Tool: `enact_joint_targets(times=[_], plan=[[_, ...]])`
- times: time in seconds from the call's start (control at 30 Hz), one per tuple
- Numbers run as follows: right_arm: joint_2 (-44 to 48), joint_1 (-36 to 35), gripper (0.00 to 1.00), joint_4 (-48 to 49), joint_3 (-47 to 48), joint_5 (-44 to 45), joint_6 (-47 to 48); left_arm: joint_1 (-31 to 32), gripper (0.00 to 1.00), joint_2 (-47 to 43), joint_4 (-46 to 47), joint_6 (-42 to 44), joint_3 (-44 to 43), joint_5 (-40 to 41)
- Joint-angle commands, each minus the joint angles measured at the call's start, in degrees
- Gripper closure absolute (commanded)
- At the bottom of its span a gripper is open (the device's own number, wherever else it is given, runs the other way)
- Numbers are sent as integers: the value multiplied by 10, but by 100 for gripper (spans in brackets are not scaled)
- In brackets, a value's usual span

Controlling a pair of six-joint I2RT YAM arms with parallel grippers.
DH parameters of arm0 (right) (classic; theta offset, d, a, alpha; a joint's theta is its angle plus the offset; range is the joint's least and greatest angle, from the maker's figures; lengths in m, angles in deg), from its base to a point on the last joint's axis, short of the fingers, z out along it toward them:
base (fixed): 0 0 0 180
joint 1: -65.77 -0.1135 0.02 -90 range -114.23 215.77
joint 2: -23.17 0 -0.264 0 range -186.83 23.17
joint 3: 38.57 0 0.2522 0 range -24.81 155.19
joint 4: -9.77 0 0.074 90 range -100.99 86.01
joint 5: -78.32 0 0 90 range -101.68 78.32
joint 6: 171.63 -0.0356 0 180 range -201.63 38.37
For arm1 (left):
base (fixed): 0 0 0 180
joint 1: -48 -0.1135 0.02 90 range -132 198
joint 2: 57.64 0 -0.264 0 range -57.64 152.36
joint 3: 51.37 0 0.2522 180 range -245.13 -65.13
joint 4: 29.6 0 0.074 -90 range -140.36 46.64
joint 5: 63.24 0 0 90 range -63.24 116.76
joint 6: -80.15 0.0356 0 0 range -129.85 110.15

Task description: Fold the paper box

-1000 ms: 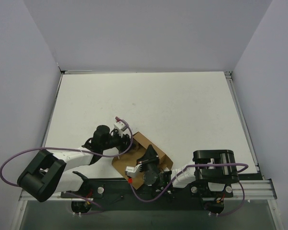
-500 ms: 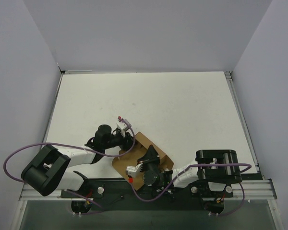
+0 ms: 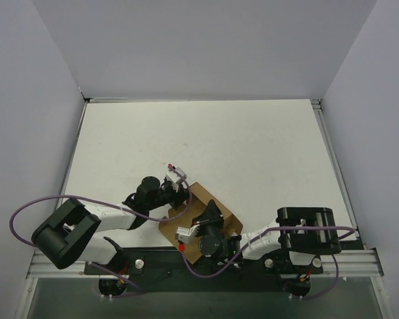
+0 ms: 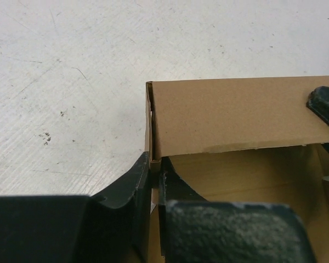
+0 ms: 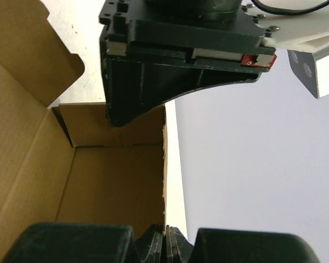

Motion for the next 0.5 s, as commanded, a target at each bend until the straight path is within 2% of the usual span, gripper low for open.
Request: enact_joint_targets(times=[0.0,0.07,0.1,0.17,0.27,0.3,0.37,0.4,0.47], plan=[[34,7,96,-1,9,-4,-43,41,98,-37,60,-11,4,52],[46,7,86,8,9,11,-60,68,100,-57,46,-13,9,120],[63,7,75,13,9,16,-68,74,100,-63,36,-21,12,139],[85,7,65,5,9,27,-97,87,100,-78,22,-35,15,188],[143,7,51,-81,22,37,-197,99,100,-94,-4,-56,21,241],[178,7,45,-147,23,37,-265,100,100,-97,-14,-61,23,249],[235,5,40,-250,27,34,-336,105,100,-107,-25,-71,27,278],[254,5,39,-287,27,30,-396,106,100,-110,-36,-74,27,287],[286,3,38,-368,24,36,-447,109,100,-119,-49,-86,26,315]])
